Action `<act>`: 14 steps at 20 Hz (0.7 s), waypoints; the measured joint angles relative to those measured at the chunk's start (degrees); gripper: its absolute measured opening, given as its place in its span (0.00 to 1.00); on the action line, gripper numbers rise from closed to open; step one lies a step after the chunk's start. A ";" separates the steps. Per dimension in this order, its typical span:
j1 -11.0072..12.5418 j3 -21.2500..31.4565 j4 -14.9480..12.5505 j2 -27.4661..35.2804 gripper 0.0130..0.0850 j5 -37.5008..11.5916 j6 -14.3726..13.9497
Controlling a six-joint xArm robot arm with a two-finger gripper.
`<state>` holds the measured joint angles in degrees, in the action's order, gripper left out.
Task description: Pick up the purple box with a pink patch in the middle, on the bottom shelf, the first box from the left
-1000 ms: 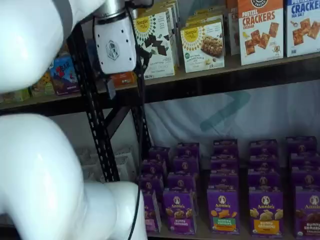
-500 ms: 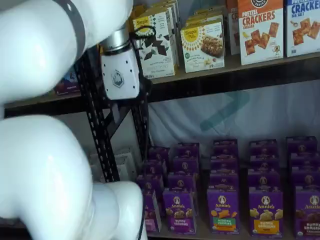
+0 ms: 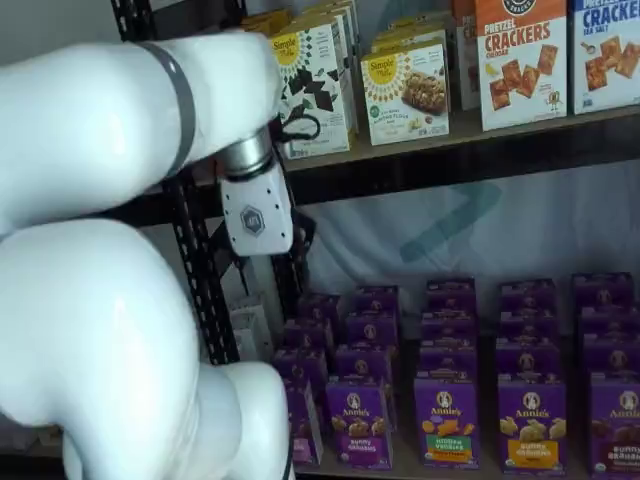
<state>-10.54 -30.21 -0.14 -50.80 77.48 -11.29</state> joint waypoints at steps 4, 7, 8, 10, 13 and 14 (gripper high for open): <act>-1.57 5.34 -2.50 1.27 1.00 -8.22 -2.47; -2.21 8.92 -3.35 2.61 1.00 -14.90 -3.77; -2.44 9.85 -3.48 3.80 1.00 -17.03 -4.18; -2.86 11.09 -3.82 6.06 1.00 -20.38 -4.96; -3.40 12.74 -4.14 9.63 1.00 -25.81 -5.99; -3.57 13.26 -4.47 10.78 1.00 -27.72 -6.46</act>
<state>-14.11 -16.95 -4.61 -40.02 49.76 -17.75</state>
